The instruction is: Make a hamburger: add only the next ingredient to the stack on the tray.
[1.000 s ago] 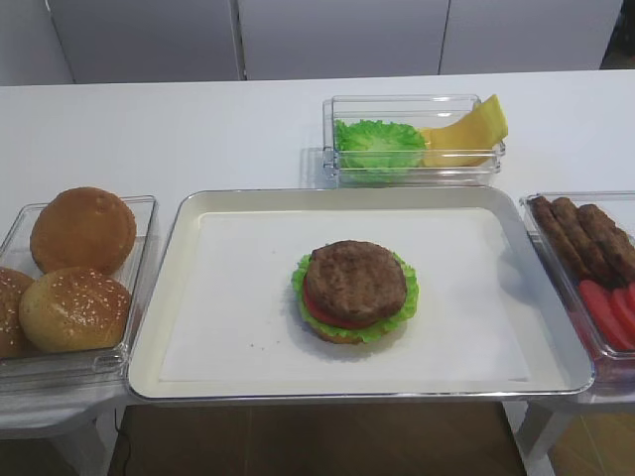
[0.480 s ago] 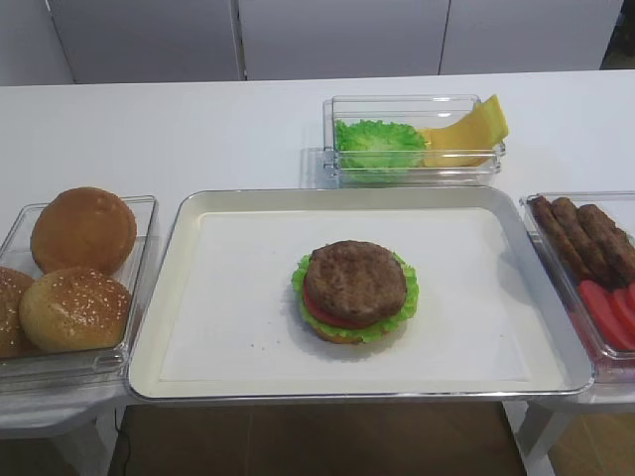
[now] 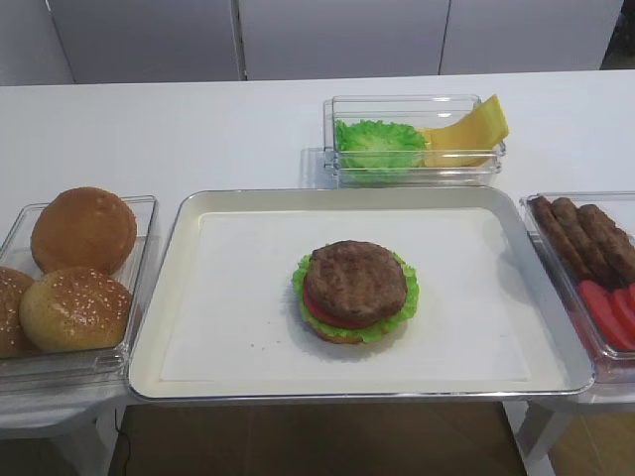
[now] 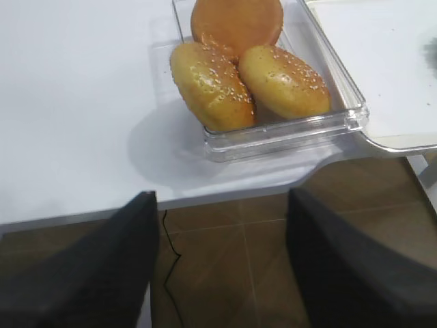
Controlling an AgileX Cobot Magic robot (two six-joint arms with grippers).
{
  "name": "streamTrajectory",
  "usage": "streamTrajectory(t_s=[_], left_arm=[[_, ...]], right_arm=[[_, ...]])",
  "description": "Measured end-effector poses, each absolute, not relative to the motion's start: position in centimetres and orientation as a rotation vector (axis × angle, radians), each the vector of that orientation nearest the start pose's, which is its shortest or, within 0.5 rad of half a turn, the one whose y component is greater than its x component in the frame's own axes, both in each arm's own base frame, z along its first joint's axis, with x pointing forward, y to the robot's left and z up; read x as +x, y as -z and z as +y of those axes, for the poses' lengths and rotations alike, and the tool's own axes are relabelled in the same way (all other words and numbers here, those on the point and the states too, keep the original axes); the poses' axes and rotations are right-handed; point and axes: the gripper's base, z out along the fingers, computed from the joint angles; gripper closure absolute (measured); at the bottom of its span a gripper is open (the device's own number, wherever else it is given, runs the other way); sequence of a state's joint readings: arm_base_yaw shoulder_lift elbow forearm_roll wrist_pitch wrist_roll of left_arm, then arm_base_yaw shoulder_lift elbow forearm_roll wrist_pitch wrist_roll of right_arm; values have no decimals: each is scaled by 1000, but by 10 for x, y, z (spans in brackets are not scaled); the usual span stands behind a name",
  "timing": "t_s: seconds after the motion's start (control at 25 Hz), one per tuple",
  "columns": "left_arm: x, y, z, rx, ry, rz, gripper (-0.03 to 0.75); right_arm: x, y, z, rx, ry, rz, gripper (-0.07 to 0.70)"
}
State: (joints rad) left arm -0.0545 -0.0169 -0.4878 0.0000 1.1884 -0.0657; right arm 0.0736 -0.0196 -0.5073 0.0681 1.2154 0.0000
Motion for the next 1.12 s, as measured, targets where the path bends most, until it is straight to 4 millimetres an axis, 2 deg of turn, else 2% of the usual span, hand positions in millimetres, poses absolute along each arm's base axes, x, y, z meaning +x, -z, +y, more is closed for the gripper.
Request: streamTrajectory(t_s=[0.44,0.8,1.12], left_arm=[[-12,-264,1,-12,69,2168,274],[-12,-264,1,-12,69,2168,274],[-12,-264,1,-12,69,2168,274]], right_arm=[[-10,-263,5,-116,-112,2140,206],[-10,-263,5,-116,-112,2140,252],[-10,-263,5,-116,-112,2140,260]])
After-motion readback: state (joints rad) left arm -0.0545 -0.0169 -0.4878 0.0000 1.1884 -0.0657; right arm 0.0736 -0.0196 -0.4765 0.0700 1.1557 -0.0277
